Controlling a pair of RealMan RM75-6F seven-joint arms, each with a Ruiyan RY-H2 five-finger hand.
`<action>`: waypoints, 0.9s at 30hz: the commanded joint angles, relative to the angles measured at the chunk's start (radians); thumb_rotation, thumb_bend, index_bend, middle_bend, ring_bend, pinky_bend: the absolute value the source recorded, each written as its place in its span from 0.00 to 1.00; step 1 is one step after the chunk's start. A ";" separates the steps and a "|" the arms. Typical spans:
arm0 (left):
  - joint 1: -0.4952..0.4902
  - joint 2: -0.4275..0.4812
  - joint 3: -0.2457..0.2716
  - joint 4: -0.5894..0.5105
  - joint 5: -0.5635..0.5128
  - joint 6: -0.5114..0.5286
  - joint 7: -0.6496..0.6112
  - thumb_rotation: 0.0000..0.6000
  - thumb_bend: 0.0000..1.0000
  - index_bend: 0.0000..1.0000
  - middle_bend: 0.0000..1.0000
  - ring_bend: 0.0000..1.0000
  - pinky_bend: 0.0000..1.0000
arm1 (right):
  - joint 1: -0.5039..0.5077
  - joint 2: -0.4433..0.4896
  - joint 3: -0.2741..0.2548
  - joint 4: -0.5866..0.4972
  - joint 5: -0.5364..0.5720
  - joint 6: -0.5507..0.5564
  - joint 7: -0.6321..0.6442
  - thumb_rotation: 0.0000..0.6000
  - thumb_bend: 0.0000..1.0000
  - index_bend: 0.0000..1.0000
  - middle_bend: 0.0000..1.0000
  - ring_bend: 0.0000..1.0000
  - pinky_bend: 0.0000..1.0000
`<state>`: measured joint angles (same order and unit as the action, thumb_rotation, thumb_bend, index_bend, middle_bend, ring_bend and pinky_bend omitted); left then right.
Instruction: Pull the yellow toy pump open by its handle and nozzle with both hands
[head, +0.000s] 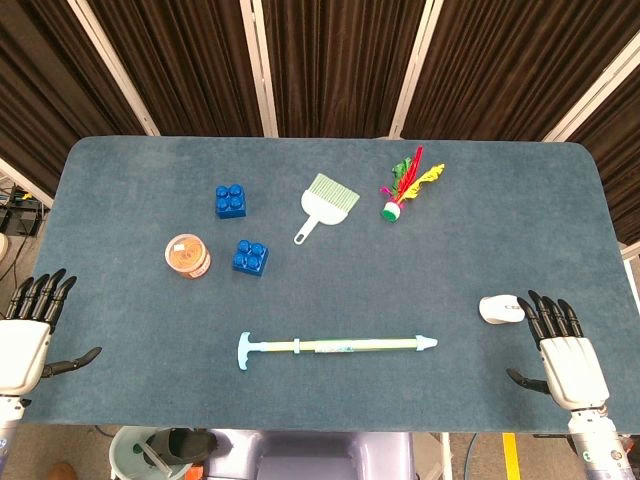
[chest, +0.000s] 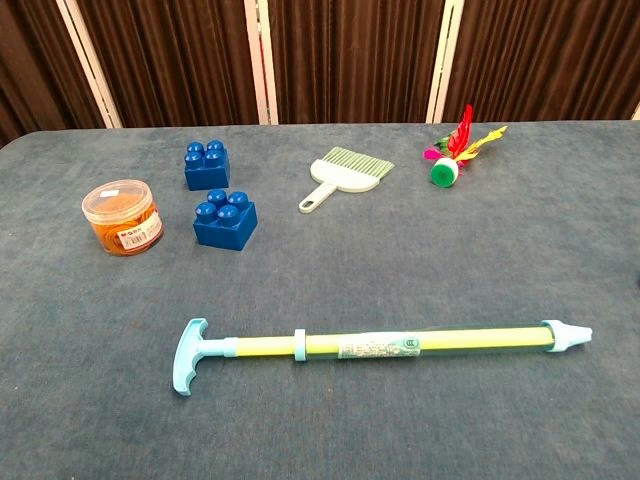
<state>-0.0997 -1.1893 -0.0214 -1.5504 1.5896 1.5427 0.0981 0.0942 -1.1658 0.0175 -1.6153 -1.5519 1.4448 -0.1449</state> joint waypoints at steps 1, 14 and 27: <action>-0.002 -0.002 -0.001 0.000 -0.004 -0.005 0.001 1.00 0.04 0.00 0.00 0.00 0.00 | -0.001 0.002 0.001 -0.002 0.002 0.001 0.000 1.00 0.00 0.00 0.00 0.00 0.00; -0.015 -0.046 0.000 0.034 0.068 0.036 -0.014 1.00 0.04 0.00 0.00 0.00 0.00 | 0.000 -0.087 -0.052 0.042 -0.071 -0.014 -0.041 1.00 0.08 0.48 0.00 0.00 0.00; -0.021 -0.064 -0.002 0.069 0.063 0.034 -0.052 1.00 0.04 0.00 0.00 0.00 0.00 | 0.029 -0.248 -0.062 0.118 -0.092 -0.077 -0.145 1.00 0.15 0.51 0.00 0.00 0.00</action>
<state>-0.1205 -1.2536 -0.0237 -1.4818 1.6537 1.5783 0.0468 0.1185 -1.4068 -0.0463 -1.5028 -1.6461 1.3746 -0.2832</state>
